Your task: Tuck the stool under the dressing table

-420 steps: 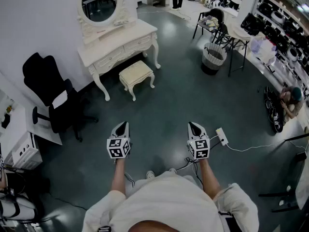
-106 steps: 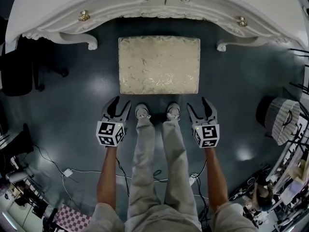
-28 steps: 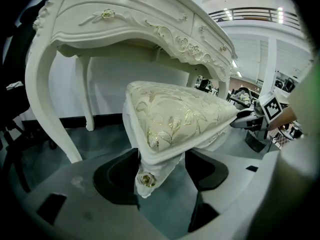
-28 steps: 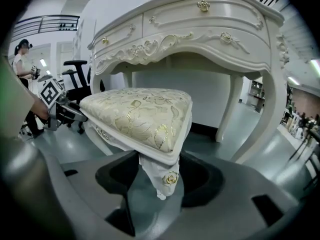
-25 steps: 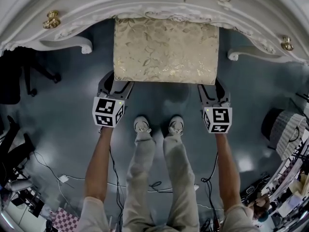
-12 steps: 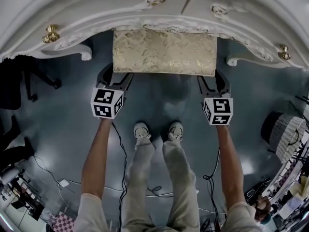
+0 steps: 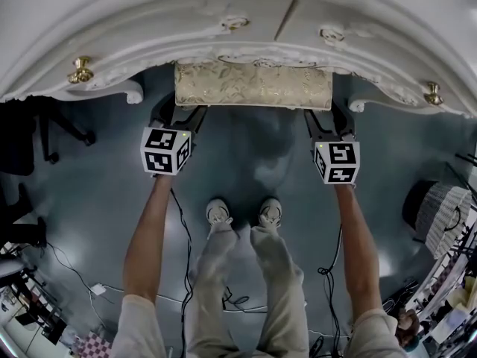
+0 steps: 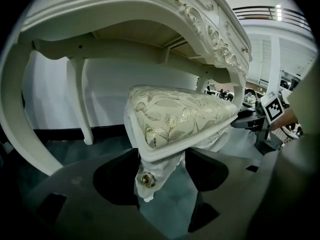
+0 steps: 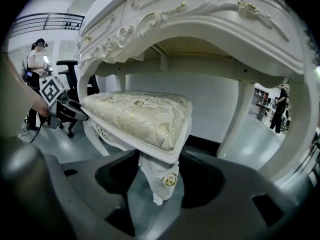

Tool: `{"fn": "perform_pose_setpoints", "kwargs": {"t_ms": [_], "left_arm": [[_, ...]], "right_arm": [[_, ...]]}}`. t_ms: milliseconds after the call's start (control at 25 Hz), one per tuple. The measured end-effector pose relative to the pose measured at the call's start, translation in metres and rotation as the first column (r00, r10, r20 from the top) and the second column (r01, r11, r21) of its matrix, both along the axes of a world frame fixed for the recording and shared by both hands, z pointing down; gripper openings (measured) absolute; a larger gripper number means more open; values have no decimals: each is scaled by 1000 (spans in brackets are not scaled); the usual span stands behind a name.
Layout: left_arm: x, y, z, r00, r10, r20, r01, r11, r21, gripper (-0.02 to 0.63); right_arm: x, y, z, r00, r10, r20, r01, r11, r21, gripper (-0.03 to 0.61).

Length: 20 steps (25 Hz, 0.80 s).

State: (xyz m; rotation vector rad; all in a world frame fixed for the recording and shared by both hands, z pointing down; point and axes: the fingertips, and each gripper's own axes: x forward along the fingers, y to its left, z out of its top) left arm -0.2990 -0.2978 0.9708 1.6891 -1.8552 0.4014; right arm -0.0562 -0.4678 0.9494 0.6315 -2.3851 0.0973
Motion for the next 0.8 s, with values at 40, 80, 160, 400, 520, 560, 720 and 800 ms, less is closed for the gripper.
{"fn": "perform_pose_setpoints", "kwargs": {"t_ms": [40, 80, 160, 400, 520, 560, 720, 800], "left_arm": [[-2, -3, 0, 1000, -1, 2, 1, 1000, 2, 281], [-4, -6, 0, 1000, -2, 5, 2, 1000, 3, 281], [-10, -13, 0, 1000, -2, 11, 2, 1000, 6, 281], [-22, -30, 0, 1000, -4, 23, 3, 1000, 15, 281], [-29, -38, 0, 1000, -6, 29, 5, 1000, 24, 281], [-31, -42, 0, 999, -7, 33, 6, 1000, 27, 281], [-37, -51, 0, 999, -11, 39, 9, 999, 33, 281], [-39, -54, 0, 999, -12, 40, 11, 999, 37, 281]], "right_arm": [[-2, -3, 0, 1000, 0, 2, 0, 1000, 3, 258], [-4, -6, 0, 1000, -1, 5, 1, 1000, 5, 258], [-9, -12, 0, 1000, -1, 10, 1, 1000, 11, 258], [-22, -29, 0, 1000, -6, 27, 5, 1000, 31, 261], [-29, -37, 0, 999, -10, 38, 8, 999, 43, 261], [-31, -40, 0, 999, -10, 41, 8, 999, 48, 261], [-38, -50, -1, 999, -10, 44, 8, 998, 58, 264], [-40, -53, -1, 999, -12, 46, 9, 998, 62, 264]]}}
